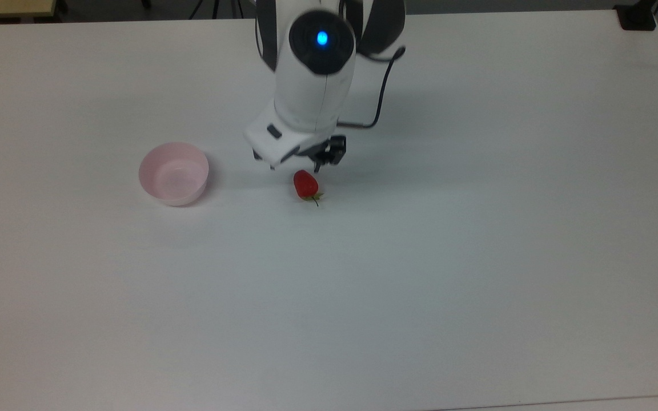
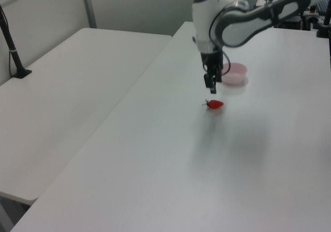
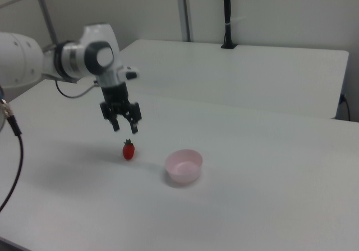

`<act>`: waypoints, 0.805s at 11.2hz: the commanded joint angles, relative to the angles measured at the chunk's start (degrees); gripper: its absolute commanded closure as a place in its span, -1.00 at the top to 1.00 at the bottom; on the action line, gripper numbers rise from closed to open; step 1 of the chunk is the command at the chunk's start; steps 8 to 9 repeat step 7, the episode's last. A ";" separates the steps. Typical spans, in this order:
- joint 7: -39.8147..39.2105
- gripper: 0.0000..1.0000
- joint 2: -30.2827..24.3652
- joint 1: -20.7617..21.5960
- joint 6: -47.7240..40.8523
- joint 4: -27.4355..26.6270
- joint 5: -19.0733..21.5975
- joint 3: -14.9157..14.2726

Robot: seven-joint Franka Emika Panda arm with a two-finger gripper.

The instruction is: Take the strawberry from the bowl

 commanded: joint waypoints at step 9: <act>-1.23 1.00 -23.38 2.50 -17.45 -2.06 8.58 -5.94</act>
